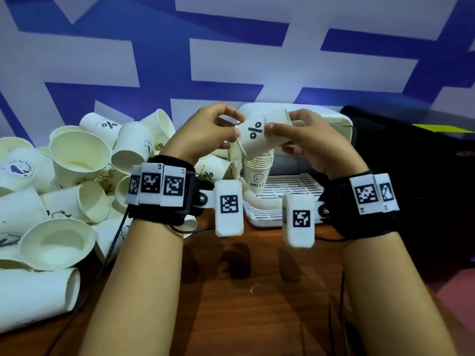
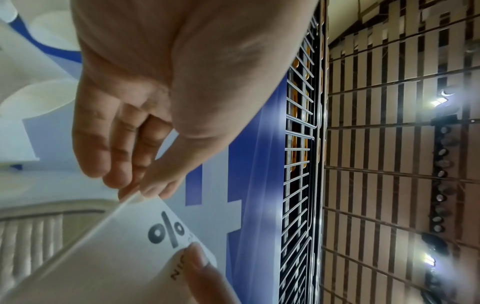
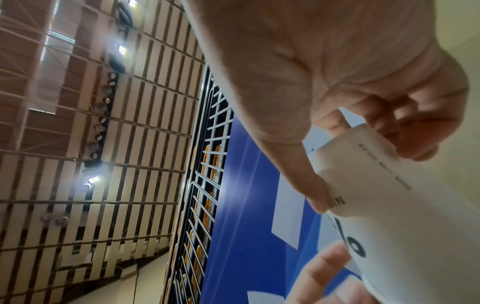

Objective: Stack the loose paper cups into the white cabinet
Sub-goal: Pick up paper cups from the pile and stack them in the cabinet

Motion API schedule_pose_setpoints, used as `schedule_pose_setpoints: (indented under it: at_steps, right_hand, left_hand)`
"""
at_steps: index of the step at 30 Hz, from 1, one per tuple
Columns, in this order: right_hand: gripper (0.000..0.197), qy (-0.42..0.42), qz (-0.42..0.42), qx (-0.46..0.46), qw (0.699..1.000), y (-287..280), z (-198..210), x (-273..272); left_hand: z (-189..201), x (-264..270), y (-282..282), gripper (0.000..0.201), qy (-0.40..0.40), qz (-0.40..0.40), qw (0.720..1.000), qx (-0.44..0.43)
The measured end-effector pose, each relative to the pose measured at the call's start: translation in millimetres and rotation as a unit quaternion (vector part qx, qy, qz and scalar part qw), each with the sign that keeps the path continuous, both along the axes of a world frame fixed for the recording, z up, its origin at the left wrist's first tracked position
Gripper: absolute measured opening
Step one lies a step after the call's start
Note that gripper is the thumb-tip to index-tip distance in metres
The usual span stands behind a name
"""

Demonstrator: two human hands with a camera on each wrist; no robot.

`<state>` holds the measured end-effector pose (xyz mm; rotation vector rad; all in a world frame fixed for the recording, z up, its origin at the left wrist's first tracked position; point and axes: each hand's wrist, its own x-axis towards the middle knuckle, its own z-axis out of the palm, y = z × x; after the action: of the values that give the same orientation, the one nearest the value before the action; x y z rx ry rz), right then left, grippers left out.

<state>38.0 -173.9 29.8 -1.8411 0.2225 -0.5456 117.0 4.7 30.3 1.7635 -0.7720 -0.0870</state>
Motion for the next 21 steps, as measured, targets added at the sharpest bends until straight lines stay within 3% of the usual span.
schedule_pose_setpoints:
  at_steps: [2,6,10,14,21]
  right_hand:
    - [0.068,0.001,-0.007,-0.006,1.0,-9,2,-4]
    - [0.038,0.014,-0.005,-0.034,0.999,-26,3,-13]
    - [0.056,0.046,-0.032,-0.072,0.996,-42,0,-18]
    - [0.043,0.071,-0.047,-0.077,0.993,-54,-7,-17]
    - [0.051,0.11,-0.045,-0.053,0.992,-61,-24,-2]
  left_hand:
    - [-2,-4,-8,0.024,-0.006,-0.009,1.0,0.008]
    - [-12,-9,-31,0.022,0.0,-0.032,0.999,0.015]
    - [-29,-10,-57,0.022,0.022,-0.06,0.997,0.038]
    - [-45,-9,-75,0.028,0.053,-0.078,0.994,0.06]
    - [-56,-15,-88,0.047,0.077,-0.102,0.99,0.054]
